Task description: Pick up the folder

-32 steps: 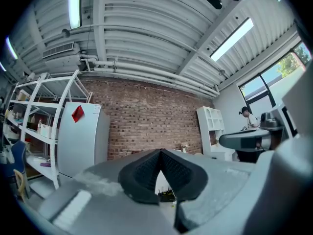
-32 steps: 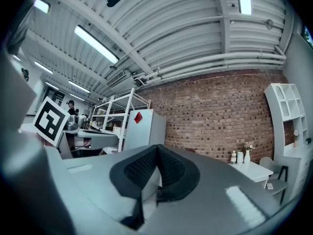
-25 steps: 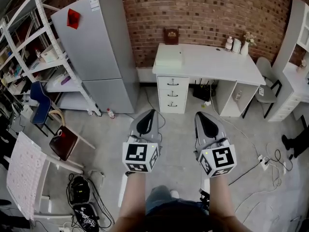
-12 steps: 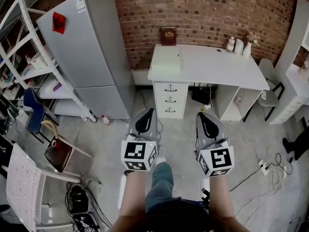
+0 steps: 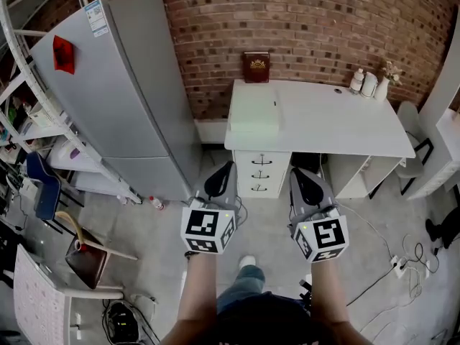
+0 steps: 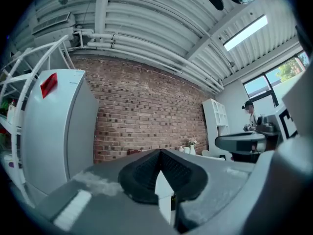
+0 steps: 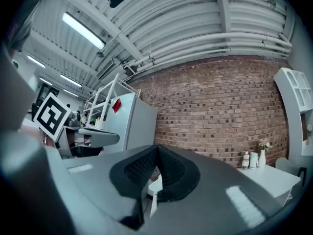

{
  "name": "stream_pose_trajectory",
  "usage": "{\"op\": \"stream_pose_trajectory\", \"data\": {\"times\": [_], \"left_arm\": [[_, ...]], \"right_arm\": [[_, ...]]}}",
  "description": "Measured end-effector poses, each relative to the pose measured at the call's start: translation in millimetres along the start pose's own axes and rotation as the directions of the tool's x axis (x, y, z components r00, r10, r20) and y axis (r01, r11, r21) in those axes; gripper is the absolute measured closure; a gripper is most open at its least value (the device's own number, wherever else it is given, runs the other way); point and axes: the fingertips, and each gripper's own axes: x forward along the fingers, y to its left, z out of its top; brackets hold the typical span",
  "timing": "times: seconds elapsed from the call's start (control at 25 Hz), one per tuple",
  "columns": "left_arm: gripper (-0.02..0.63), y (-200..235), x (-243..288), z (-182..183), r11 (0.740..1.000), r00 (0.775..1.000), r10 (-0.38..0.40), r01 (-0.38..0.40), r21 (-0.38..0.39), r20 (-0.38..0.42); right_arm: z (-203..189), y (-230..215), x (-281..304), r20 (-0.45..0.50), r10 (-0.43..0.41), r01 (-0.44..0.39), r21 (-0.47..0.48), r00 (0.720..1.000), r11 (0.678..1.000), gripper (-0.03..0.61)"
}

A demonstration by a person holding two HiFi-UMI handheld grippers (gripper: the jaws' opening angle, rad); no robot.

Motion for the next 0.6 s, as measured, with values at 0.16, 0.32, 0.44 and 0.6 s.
{"op": "stream_pose_trajectory", "data": {"times": [0.16, 0.32, 0.44, 0.6], "left_arm": [[0.617, 39.8, 54.6, -5.1, 1.000, 1.000, -0.030, 0.030, -0.007, -0.007], [0.617, 68.2, 95.9, -10.2, 0.999, 0.999, -0.050, 0.050, -0.016, -0.007], [0.617, 85.2, 117.9, -14.2, 0.998, 0.999, -0.051, 0.051, -0.025, -0.009], [0.617, 100.5, 142.6, -22.8, 0.998, 0.998, -0.056, 0.055, -0.034, -0.026]], "right_arm": [[-8.1, -18.9, 62.9, -0.019, -0.031, 0.031, 0.002, 0.999, 1.000, 0.580], [-15.3, -37.0, 109.0, -0.025, -0.061, 0.061, 0.008, 0.998, 0.998, 0.580], [-21.5, -47.6, 134.8, -0.035, -0.070, 0.070, 0.014, 0.997, 0.997, 0.580], [-32.5, -61.3, 162.4, -0.051, -0.070, 0.072, 0.038, 0.996, 0.997, 0.580]]}}
